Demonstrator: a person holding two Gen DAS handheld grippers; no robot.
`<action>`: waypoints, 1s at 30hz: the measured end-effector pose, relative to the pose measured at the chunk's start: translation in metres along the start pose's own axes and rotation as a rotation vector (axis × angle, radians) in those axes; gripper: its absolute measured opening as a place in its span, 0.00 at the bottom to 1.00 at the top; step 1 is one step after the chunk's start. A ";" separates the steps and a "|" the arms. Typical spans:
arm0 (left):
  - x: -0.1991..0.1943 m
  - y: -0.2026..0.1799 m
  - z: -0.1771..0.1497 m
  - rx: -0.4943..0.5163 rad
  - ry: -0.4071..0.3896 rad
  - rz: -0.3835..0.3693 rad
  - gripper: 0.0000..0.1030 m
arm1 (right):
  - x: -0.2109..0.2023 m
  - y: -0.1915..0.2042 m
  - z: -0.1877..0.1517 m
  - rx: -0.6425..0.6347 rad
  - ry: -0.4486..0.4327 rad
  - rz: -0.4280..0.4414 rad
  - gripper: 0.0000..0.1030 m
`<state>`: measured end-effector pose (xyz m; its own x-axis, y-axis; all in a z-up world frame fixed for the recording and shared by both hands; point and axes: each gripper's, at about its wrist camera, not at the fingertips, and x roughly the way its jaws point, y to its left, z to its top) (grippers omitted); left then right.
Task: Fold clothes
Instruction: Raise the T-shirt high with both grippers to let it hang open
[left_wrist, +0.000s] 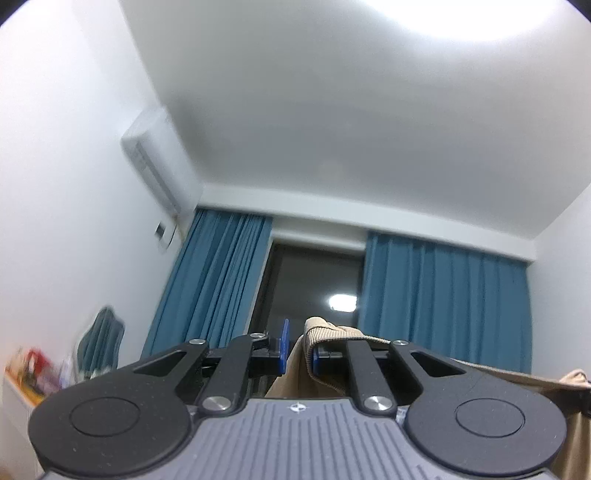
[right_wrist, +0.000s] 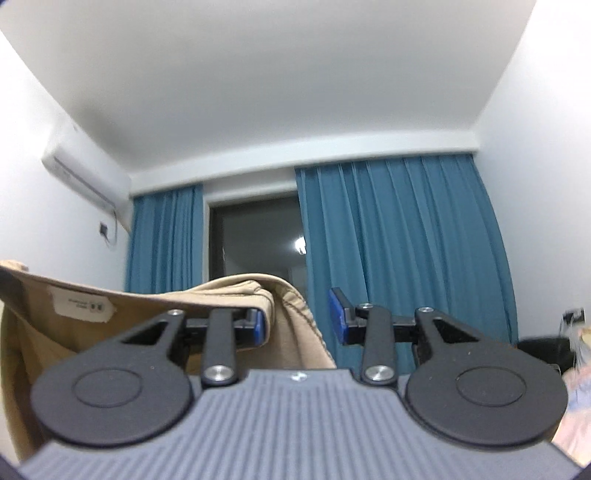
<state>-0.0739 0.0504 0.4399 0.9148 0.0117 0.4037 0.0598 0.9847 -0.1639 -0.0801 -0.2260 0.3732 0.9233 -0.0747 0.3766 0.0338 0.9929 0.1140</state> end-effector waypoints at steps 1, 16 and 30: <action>0.001 -0.002 0.008 0.008 -0.005 -0.007 0.12 | -0.001 -0.001 0.012 0.000 -0.009 0.009 0.35; 0.135 0.016 -0.174 0.051 0.317 0.028 0.14 | 0.122 -0.015 -0.089 -0.098 0.300 -0.001 0.35; 0.315 0.054 -0.586 0.169 0.670 0.091 0.19 | 0.310 -0.047 -0.479 -0.187 0.645 -0.122 0.36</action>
<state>0.4511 0.0050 0.0311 0.9658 0.0386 -0.2563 -0.0416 0.9991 -0.0065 0.3882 -0.2513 0.0442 0.9501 -0.1743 -0.2588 0.1639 0.9846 -0.0616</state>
